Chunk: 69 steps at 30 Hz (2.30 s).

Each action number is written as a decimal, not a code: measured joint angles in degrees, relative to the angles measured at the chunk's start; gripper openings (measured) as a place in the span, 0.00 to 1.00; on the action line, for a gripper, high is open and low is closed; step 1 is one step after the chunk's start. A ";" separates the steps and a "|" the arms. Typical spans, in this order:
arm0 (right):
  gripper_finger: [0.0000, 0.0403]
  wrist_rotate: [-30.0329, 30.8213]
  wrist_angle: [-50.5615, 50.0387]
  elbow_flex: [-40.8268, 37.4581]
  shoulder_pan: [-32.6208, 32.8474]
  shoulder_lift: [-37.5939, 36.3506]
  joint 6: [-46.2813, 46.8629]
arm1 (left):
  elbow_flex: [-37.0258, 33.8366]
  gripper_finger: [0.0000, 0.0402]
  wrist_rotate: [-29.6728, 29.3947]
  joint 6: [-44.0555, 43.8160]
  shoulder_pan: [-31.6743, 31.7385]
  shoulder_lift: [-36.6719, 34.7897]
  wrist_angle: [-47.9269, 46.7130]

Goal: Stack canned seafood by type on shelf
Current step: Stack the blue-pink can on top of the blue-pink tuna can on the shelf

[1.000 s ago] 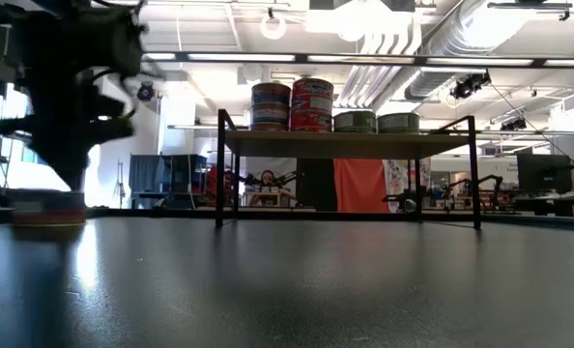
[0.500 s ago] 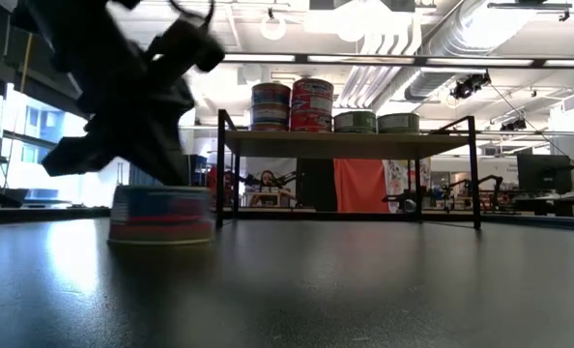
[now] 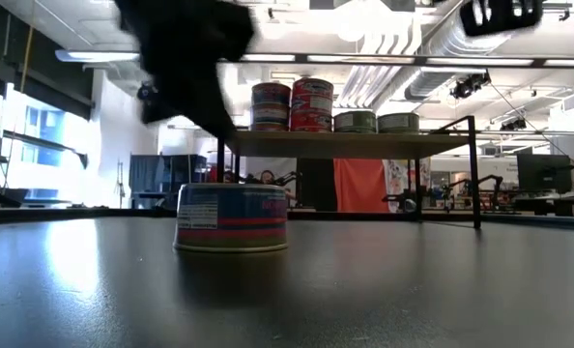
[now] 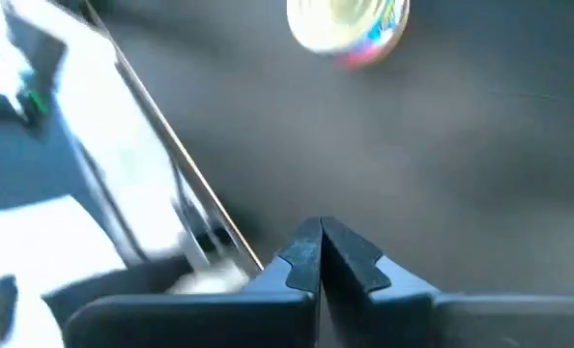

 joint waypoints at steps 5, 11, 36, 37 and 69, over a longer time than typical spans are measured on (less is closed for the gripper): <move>0.00 6.27 23.00 -12.38 -0.10 -0.07 10.97 | -10.43 0.00 -7.20 -5.54 -5.94 -11.05 -1.28; 0.07 7.90 41.69 -22.82 -3.94 1.57 16.91 | -24.98 0.00 -11.84 -21.37 -11.91 -14.58 18.06; 0.02 -10.73 42.97 -20.19 -16.88 13.50 4.65 | -21.43 0.00 -16.92 -27.97 -14.18 -0.81 25.21; 0.01 -8.91 41.43 -20.30 -16.95 14.07 4.83 | -21.35 0.00 -16.84 -27.44 -13.79 -0.41 25.81; 0.00 -7.07 35.06 -10.77 -13.97 16.71 7.05 | -21.24 0.00 -7.79 -18.82 -4.22 6.05 32.43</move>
